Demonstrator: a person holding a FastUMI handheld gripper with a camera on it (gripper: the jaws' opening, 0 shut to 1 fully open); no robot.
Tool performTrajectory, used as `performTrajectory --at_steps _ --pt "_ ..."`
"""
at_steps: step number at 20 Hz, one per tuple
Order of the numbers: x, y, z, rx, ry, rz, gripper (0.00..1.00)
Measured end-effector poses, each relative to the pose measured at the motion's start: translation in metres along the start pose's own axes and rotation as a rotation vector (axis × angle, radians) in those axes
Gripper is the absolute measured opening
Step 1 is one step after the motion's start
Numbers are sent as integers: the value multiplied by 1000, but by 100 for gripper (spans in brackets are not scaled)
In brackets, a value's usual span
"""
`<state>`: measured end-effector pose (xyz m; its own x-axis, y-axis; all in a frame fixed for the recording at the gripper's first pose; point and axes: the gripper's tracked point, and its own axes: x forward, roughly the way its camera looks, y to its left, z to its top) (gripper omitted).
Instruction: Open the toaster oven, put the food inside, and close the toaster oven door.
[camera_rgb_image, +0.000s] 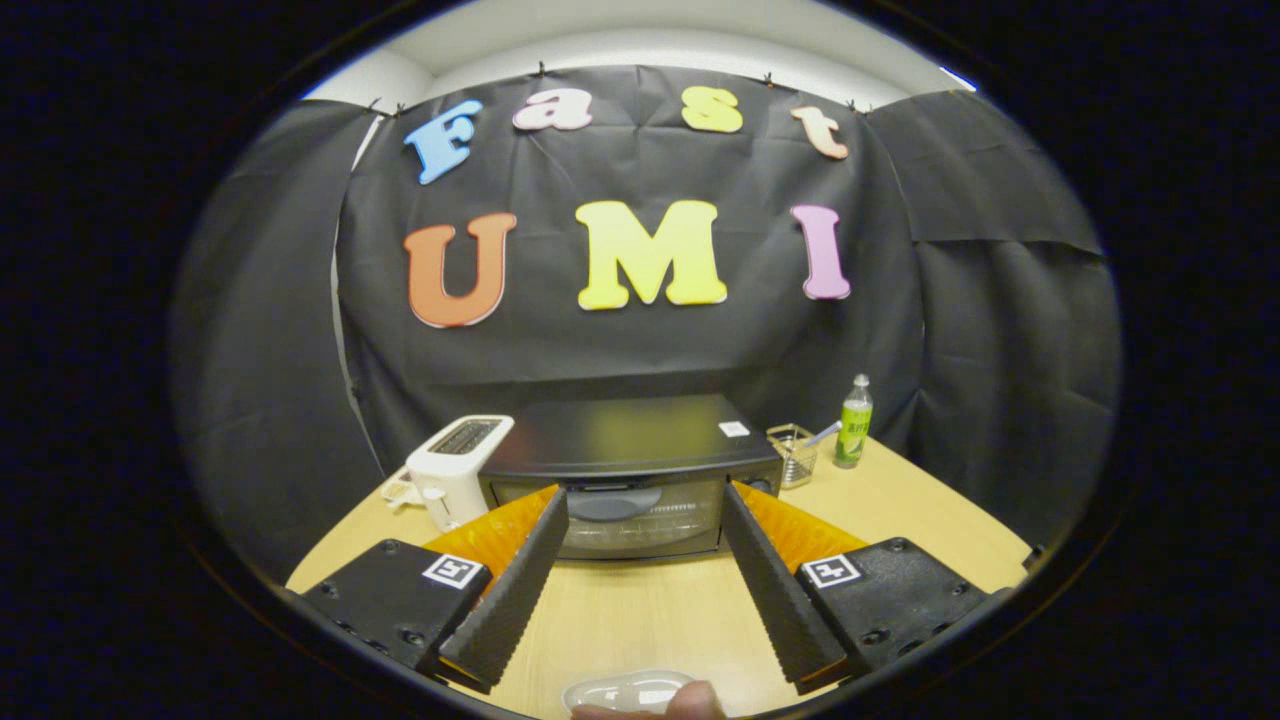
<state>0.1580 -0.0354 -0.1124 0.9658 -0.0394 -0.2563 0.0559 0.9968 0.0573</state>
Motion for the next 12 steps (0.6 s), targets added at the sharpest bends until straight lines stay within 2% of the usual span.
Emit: performTrajectory --at_steps 5,8,12 --pt "-80 2 52 24 -108 13 100" --pt "-125 3 66 53 -147 18 100" --pt "-183 17 81 22 -241 68 100"
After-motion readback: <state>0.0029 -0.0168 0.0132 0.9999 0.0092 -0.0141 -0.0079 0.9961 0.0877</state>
